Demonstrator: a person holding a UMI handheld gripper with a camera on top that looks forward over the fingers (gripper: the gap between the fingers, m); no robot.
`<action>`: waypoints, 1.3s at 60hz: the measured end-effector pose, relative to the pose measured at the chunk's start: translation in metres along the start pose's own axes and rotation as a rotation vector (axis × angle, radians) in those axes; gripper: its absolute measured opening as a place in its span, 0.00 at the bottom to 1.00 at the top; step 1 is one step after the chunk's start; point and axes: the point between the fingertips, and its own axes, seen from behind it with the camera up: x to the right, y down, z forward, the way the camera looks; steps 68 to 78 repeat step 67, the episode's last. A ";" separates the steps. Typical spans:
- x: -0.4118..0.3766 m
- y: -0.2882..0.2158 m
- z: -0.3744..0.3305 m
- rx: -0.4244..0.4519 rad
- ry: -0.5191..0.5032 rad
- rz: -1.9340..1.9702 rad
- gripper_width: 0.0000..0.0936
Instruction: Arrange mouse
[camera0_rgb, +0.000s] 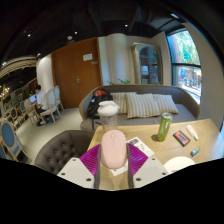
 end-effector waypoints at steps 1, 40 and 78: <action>0.015 -0.008 -0.005 0.020 0.017 -0.006 0.41; 0.287 0.184 -0.021 -0.280 0.246 0.089 0.54; 0.193 0.148 -0.141 -0.286 0.368 0.119 0.89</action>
